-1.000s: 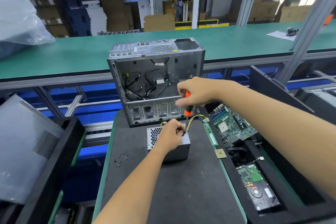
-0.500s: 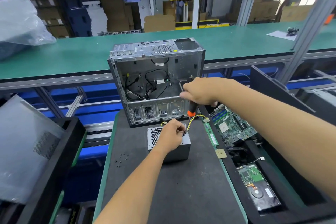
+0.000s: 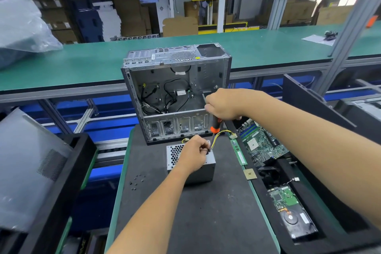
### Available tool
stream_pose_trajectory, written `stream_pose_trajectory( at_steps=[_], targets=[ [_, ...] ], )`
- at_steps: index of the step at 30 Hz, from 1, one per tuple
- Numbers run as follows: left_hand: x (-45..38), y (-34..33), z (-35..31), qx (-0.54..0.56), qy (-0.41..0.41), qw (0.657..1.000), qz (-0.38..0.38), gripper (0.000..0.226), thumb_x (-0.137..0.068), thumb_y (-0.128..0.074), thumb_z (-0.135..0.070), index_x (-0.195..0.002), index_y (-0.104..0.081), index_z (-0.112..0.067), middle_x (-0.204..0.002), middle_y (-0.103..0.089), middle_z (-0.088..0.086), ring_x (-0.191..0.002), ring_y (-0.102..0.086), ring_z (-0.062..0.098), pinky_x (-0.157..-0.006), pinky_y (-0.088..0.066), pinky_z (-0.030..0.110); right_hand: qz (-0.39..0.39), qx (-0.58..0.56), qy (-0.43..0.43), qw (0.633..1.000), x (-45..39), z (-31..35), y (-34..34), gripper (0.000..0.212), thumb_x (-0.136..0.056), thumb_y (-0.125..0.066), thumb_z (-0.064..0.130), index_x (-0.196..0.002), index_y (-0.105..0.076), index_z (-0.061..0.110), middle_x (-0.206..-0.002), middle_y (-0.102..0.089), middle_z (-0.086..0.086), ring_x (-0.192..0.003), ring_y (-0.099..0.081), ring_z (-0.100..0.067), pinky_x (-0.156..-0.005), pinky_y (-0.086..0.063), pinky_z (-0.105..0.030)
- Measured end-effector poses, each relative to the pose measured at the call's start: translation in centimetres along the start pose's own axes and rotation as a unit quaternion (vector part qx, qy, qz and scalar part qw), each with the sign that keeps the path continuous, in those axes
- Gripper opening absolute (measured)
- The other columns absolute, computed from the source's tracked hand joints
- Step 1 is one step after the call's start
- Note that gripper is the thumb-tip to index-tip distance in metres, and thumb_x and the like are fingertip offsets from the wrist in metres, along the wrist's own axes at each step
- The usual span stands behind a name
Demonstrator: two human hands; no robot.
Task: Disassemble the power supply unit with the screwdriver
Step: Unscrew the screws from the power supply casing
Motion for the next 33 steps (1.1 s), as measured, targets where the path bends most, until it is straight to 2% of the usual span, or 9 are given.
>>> stream_pose_trajectory(
  at_steps=[4,8,11,13,18,22,25,30,33],
  targets=[
    [0.0,0.0,-0.1,0.003,0.000,1.000,0.002,0.025,-0.084,-0.050,0.006,-0.075,-0.060,-0.015,-0.089,-0.054,-0.004,-0.067,-0.050,0.000,-0.062,-0.035,0.001,-0.005,-0.077,0.047,0.996,0.1,-0.2,0.3,0.010,-0.096,-0.050,0.021,-0.102,-0.053,0.013,-0.075,-0.055,0.007,-0.063,-0.052,-0.009,-0.055,-0.037,-0.027],
    [-0.1,0.0,-0.1,0.004,0.000,1.000,0.003,0.029,-0.083,-0.049,0.007,-0.073,-0.058,-0.019,-0.086,-0.053,-0.005,-0.066,-0.051,0.000,-0.062,-0.035,0.006,0.007,-0.202,0.084,0.976,0.9,0.4,0.5,0.029,-0.077,-0.058,0.000,-0.100,-0.057,0.019,-0.095,-0.063,0.001,-0.085,-0.057,-0.020,-0.070,-0.049,-0.035],
    [-0.1,0.0,-0.2,0.009,0.004,1.000,0.006,0.028,-0.083,-0.049,0.007,-0.074,-0.060,-0.017,-0.088,-0.053,-0.004,-0.066,-0.051,0.000,-0.062,-0.035,0.003,-0.018,-0.146,0.038,0.988,0.4,0.3,0.1,0.016,-0.088,-0.061,0.031,-0.092,-0.055,0.017,-0.080,-0.060,0.004,-0.072,-0.059,-0.020,-0.061,-0.044,-0.031],
    [0.0,0.0,-0.1,0.010,0.005,1.000,0.006,0.028,-0.084,-0.049,0.007,-0.075,-0.060,-0.017,-0.089,-0.053,-0.004,-0.067,-0.051,0.001,-0.063,-0.036,0.002,-0.012,-0.091,-0.010,0.996,0.1,-0.1,0.2,0.041,-0.098,-0.042,0.048,-0.086,-0.053,0.010,-0.077,-0.063,-0.006,-0.060,-0.065,-0.023,-0.063,-0.050,-0.033],
    [-0.1,0.0,0.1,0.004,0.001,1.000,-0.002,0.030,-0.082,-0.048,0.006,-0.073,-0.059,-0.020,-0.088,-0.055,-0.004,-0.066,-0.050,0.002,-0.061,-0.036,0.004,0.023,-0.112,0.053,0.992,0.3,-0.3,0.2,0.009,-0.091,-0.052,0.016,-0.099,-0.056,0.015,-0.086,-0.061,0.003,-0.069,-0.057,-0.010,-0.064,-0.045,-0.029],
    [-0.1,0.0,-0.1,-0.003,-0.002,1.000,-0.001,0.030,-0.083,-0.049,0.006,-0.071,-0.058,-0.021,-0.087,-0.056,-0.003,-0.065,-0.049,0.002,-0.060,-0.035,0.003,0.000,-0.167,0.039,0.985,0.7,-0.2,0.0,0.017,-0.083,-0.061,0.016,-0.098,-0.053,0.017,-0.077,-0.053,0.007,-0.059,-0.056,-0.011,-0.054,-0.038,-0.027],
    [-0.1,0.0,-0.1,0.003,-0.003,1.000,-0.003,0.031,-0.082,-0.049,0.007,-0.071,-0.057,-0.021,-0.088,-0.058,0.000,-0.062,-0.048,0.000,-0.059,-0.035,0.003,0.003,-0.054,-0.026,0.998,0.2,-0.3,-0.2,0.025,-0.098,-0.040,0.028,-0.084,-0.049,0.010,-0.065,-0.055,-0.006,-0.047,-0.061,-0.025,-0.049,-0.046,-0.030],
    [-0.1,0.0,-0.1,-0.002,-0.009,1.000,-0.006,0.032,-0.083,-0.050,0.006,-0.069,-0.057,-0.022,-0.086,-0.055,-0.003,-0.064,-0.049,0.002,-0.060,-0.035,0.003,-0.014,-0.095,0.058,0.994,0.1,0.1,0.0,0.005,-0.090,-0.053,0.016,-0.094,-0.055,0.014,-0.079,-0.060,0.004,-0.070,-0.057,-0.012,-0.061,-0.043,-0.026],
    [0.0,0.1,-0.1,-0.003,-0.009,1.000,-0.003,0.031,-0.084,-0.050,0.006,-0.070,-0.058,-0.020,-0.087,-0.053,-0.004,-0.064,-0.048,0.001,-0.060,-0.035,0.002,-0.005,-0.176,0.095,0.980,0.7,0.5,0.4,0.026,-0.074,-0.058,0.000,-0.093,-0.060,0.016,-0.089,-0.062,0.000,-0.076,-0.056,-0.017,-0.066,-0.047,-0.032]
  ],
)
Point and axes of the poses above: each hand's wrist, its own x-axis away from the middle knuckle, its own y-axis out of the back of the hand, z = x × y, the point moved 3 cm from there along -x, towards the middle knuckle
